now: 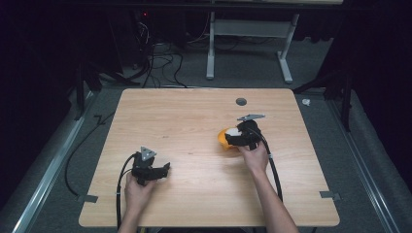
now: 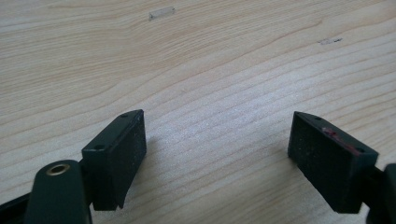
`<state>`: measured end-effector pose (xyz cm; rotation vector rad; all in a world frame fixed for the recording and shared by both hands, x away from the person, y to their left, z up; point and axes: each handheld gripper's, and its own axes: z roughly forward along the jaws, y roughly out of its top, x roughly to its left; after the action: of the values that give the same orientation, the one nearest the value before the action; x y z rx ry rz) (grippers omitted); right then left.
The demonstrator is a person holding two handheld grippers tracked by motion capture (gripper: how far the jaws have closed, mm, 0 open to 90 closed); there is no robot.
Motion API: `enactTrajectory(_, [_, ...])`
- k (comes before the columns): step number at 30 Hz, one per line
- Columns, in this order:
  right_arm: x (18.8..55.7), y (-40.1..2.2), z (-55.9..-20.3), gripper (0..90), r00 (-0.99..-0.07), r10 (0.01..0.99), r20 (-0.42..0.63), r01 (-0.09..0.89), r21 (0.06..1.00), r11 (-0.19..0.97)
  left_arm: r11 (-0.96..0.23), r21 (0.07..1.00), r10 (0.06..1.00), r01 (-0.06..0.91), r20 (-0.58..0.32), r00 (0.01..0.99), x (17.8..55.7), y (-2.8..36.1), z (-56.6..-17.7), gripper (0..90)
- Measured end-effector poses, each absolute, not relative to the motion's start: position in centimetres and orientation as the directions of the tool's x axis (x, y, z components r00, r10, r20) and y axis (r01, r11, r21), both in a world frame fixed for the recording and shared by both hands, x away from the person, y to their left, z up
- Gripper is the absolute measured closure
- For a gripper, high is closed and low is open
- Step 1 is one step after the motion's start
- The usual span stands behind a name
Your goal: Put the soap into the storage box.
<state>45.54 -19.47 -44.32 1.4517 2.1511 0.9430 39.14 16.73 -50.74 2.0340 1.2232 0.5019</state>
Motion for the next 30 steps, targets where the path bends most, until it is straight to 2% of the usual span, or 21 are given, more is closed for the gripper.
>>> enactTrajectory(30, [43.7,-20.7,-42.3,27.2,-0.410,0.910,0.055,0.610,0.758,0.229,-0.311,0.733,0.878,0.605,-0.023,0.479,39.1,16.7,-50.7,19.7])
